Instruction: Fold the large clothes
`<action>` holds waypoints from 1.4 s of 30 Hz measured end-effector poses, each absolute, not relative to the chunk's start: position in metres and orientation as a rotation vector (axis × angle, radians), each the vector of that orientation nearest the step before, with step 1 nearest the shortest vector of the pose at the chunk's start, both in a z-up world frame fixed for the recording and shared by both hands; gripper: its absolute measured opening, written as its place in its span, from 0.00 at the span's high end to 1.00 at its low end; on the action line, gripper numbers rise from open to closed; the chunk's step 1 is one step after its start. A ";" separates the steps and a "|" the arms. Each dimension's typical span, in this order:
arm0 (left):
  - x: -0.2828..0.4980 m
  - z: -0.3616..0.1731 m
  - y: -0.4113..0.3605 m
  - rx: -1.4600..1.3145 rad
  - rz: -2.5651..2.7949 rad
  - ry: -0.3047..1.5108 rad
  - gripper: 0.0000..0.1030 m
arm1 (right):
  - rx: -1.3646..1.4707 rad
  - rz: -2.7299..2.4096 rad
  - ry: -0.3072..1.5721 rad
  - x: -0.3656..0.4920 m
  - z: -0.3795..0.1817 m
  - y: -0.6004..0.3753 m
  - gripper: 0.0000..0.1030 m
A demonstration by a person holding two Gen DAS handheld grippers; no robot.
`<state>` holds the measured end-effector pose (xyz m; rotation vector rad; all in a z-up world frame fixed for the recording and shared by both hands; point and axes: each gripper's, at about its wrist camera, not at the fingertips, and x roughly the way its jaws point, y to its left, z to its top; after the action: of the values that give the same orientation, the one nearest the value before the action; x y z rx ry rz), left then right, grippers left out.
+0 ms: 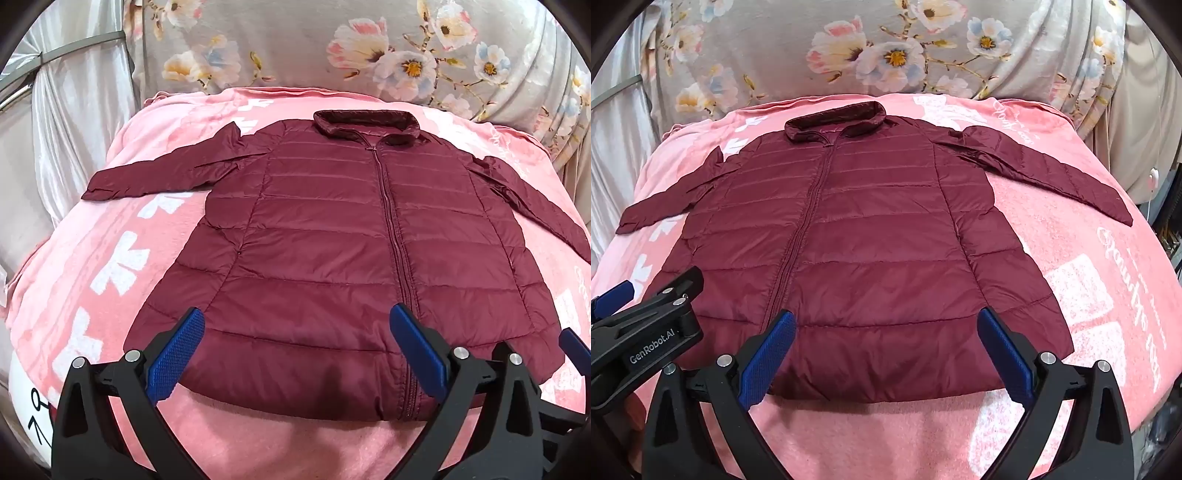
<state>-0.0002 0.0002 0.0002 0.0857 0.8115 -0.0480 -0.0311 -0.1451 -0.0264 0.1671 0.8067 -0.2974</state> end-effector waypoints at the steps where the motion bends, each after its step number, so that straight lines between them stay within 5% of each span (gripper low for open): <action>1: 0.000 0.000 0.000 0.087 -0.048 0.811 0.05 | 0.168 -0.297 0.807 -0.031 -0.026 -0.145 0.07; 42: 0.000 0.001 -0.003 0.107 -0.049 0.814 0.05 | 0.171 -0.276 0.814 -0.033 -0.025 -0.143 0.09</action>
<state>0.0003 -0.0030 0.0015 0.1069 0.8144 -0.0490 -0.0328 -0.1435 -0.0254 0.1707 0.8144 -0.2756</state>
